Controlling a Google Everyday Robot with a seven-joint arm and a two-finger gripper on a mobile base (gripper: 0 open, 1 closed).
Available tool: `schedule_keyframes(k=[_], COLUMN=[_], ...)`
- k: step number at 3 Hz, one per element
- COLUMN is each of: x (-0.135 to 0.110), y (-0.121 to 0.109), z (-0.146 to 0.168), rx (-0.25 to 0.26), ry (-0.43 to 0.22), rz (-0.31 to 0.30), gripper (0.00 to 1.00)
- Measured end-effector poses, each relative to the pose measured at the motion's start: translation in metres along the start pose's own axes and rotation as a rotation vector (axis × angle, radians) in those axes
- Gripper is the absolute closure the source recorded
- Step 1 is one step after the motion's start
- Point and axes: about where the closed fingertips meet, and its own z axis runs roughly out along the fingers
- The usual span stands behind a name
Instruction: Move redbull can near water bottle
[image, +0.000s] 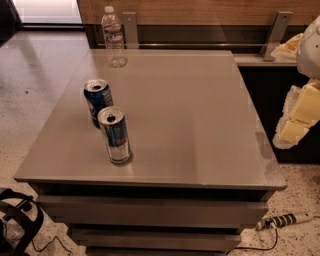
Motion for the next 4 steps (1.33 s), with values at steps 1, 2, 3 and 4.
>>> schedule_keyframes(k=[1,2,3,4], x=[-0.009,-0.04,-0.092,-0.106], y=[0.007,0.017,0.023,0.027], z=[0.012,0.024,0.039,0.034], rx=[-0.021,-0.045,-0.107,-0.123], ry=[-0.16,-0.348,-0.562,-0.609], rz=[-0.044,-0.09,-0.123,-0.122], gripper=[0.0,0.0,0.0,0.0])
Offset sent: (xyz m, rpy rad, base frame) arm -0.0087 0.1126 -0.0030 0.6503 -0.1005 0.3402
